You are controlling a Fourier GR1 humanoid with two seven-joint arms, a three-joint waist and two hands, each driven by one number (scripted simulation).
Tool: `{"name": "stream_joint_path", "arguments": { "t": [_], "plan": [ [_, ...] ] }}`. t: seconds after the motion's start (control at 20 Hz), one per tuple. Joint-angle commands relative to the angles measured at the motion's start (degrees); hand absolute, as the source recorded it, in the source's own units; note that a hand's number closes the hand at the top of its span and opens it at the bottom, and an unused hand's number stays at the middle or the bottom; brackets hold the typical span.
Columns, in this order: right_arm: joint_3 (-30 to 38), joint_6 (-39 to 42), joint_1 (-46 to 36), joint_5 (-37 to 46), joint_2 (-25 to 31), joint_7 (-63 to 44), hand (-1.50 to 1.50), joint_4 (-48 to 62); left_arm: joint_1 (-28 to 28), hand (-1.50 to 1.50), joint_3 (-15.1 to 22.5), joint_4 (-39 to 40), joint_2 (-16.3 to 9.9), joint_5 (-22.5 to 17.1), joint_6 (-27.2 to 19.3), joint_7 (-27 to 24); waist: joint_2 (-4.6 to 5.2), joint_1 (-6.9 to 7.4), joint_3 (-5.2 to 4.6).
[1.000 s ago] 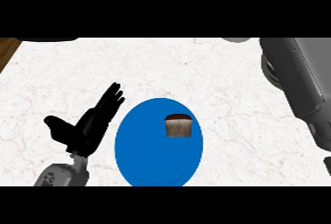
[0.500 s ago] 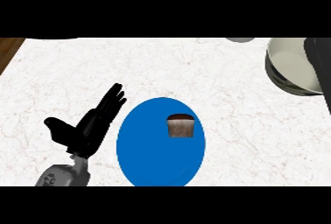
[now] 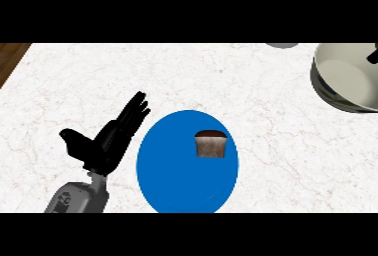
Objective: Pick the squash from the plate and place it in the bowl
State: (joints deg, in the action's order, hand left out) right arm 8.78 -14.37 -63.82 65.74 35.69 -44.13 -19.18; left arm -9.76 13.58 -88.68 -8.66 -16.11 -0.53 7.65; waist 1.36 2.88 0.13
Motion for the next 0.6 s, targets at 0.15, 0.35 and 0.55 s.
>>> {"name": "stream_joint_path", "arguments": {
  "t": [0.15,0.35,0.55],
  "plan": [
    [7.66,-8.88,3.72,-6.06,0.64,3.94,-1.50,5.87,-0.39,0.00,0.31,0.41,1.12,0.32,0.30,-0.71,0.50,0.89,0.14],
    [11.42,-14.46,4.79,-10.02,-0.13,10.49,-1.50,4.89,-0.40,0.00,-0.03,-1.60,0.32,-0.05,0.47,1.22,0.26,0.98,0.18],
    [17.10,-25.73,4.80,-16.24,-1.36,17.01,-1.50,-2.11,0.90,0.00,-0.13,-0.59,0.49,1.00,-0.49,0.23,-0.41,-0.29,0.25]
  ]
}}
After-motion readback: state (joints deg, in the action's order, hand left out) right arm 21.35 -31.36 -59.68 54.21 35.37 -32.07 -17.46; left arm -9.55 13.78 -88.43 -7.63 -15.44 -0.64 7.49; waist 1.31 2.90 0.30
